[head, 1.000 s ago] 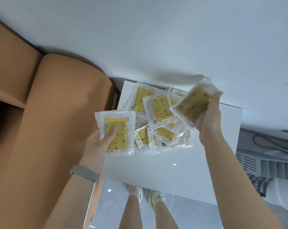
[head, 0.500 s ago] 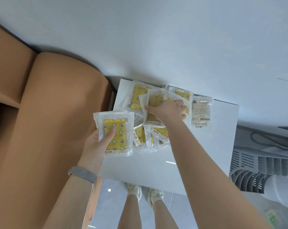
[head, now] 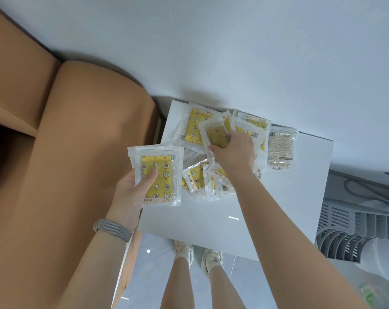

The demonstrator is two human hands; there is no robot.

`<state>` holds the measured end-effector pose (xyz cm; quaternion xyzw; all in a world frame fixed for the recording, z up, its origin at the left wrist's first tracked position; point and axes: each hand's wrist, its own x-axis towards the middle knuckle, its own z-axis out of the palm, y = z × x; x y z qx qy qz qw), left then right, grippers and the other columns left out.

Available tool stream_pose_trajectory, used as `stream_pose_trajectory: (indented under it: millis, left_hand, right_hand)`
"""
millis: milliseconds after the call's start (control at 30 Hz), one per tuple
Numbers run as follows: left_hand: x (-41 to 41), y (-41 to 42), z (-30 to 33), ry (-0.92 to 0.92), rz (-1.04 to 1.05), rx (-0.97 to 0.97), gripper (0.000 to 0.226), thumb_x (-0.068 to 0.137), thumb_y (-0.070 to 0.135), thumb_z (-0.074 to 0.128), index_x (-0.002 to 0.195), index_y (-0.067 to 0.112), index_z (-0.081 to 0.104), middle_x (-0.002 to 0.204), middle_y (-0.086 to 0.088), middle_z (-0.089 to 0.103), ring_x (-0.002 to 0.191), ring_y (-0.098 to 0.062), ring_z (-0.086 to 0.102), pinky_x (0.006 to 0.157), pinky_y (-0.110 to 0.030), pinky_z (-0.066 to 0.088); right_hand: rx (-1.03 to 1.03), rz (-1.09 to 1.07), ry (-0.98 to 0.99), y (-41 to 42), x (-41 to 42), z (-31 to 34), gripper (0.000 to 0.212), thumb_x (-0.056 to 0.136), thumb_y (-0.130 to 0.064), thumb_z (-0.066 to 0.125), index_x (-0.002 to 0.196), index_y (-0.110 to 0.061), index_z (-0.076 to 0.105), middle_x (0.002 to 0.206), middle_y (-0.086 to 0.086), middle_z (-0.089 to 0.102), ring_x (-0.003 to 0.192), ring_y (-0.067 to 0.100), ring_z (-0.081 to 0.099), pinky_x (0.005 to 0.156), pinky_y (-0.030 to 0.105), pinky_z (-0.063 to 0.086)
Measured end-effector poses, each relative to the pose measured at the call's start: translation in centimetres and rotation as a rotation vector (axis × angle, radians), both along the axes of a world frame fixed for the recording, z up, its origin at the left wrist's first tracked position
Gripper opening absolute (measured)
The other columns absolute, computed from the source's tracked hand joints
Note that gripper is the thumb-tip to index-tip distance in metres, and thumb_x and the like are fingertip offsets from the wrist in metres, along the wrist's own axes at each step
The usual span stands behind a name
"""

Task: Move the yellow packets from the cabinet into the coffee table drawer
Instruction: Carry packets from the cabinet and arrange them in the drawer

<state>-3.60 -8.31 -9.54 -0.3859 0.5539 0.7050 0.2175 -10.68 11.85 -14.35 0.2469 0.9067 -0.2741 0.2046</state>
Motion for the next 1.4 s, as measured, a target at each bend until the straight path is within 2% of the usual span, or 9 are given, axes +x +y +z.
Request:
stream_pose_trajectory:
  millis: [67,233,433,533,633,733,900,1167,1400]
  left_hand:
    - [0.0,-0.1,0.0,-0.004,0.005,0.004,0.024,0.083,0.022,0.065,0.105,0.015,0.067,0.093,-0.002,0.077,0.077,-0.017,0.074,0.056,-0.028,0.058]
    - [0.4,0.4,0.2,-0.007,0.02,0.002,0.015,0.091,0.016,0.061,0.105,0.014,0.067,0.089,0.0,0.077,0.074,-0.015,0.074,0.054,-0.027,0.057]
    - [1.0,1.8,0.9,-0.007,-0.009,0.005,0.019,0.09,0.018,0.062,0.108,0.013,0.067,0.097,-0.004,0.076,0.079,-0.018,0.074,0.059,-0.03,0.06]
    - [1.5,2.7,2.2,-0.009,-0.023,0.016,0.021,0.091,0.017,0.061,0.111,0.013,0.067,0.099,-0.006,0.076,0.08,-0.02,0.074,0.062,-0.032,0.061]
    - [2.5,3.6,4.7,-0.006,-0.05,0.021,0.018,0.093,0.013,0.058,0.108,0.014,0.068,0.097,-0.006,0.076,0.078,-0.02,0.074,0.06,-0.032,0.06]
    - [3.7,4.4,9.0,0.04,-0.1,0.0,0.019,0.092,0.008,0.057,0.105,0.015,0.069,0.099,-0.006,0.076,0.084,-0.022,0.074,0.067,-0.035,0.061]
    - [6.1,5.7,17.6,0.144,-0.161,-0.03,0.024,0.091,0.011,0.057,0.113,0.013,0.067,0.11,-0.008,0.073,0.1,-0.03,0.07,0.087,-0.046,0.055]
    - [11.1,8.1,27.1,0.215,-0.087,-0.009,0.022,0.094,0.01,0.056,0.113,0.011,0.066,0.107,-0.009,0.074,0.096,-0.028,0.071,0.072,-0.036,0.06]
    - [17.3,4.6,32.9,0.267,0.125,-0.018,0.023,0.094,0.019,0.055,0.111,0.01,0.066,0.107,-0.01,0.074,0.095,-0.029,0.071,0.076,-0.043,0.06]
  right_hand:
    - [-0.164,-0.071,0.074,1.1,0.2,0.8,0.028,0.078,-0.031,0.077,0.099,-0.015,0.067,0.095,0.0,0.068,0.086,0.018,0.061,0.062,0.023,0.046]
    - [-0.481,-0.24,0.104,3.6,1.9,2.8,0.046,0.078,-0.026,0.079,0.117,-0.023,0.057,0.109,-0.002,0.066,0.102,0.019,0.064,0.09,0.041,0.055]
    - [-1.082,-0.536,0.115,5.9,4.8,6.0,0.062,0.076,-0.009,0.075,0.128,-0.028,0.047,0.114,0.002,0.07,0.103,0.022,0.069,0.085,0.045,0.058]
    - [-1.089,-0.585,0.076,6.4,6.4,8.4,0.09,0.064,-0.016,0.078,0.142,-0.021,0.035,0.117,0.005,0.069,0.102,0.023,0.07,0.081,0.044,0.059]
    - [-1.079,-0.592,0.013,7.0,8.1,11.9,0.058,0.063,-0.018,0.077,0.118,-0.007,0.063,0.104,0.007,0.075,0.092,0.024,0.073,0.07,0.033,0.06]
    - [-1.105,-0.635,-0.003,8.1,10.3,15.9,0.036,0.065,-0.016,0.074,0.1,-0.009,0.071,0.097,0.009,0.076,0.084,0.023,0.074,0.063,0.03,0.059]
    - [-1.105,-0.668,0.031,9.5,14.3,23.9,0.042,0.066,-0.021,0.074,0.105,-0.008,0.069,0.098,0.009,0.076,0.085,0.024,0.074,0.063,0.03,0.059]
    - [-1.107,-0.583,0.049,10.1,18.5,34.6,0.022,0.08,-0.011,0.071,0.102,-0.007,0.07,0.096,0.008,0.076,0.08,0.021,0.074,0.058,0.026,0.058]
    - [-1.085,-0.336,-0.028,6.2,20.1,40.1,0.041,0.069,-0.016,0.077,0.108,-0.006,0.069,0.097,0.009,0.076,0.084,0.024,0.074,0.062,0.029,0.059]
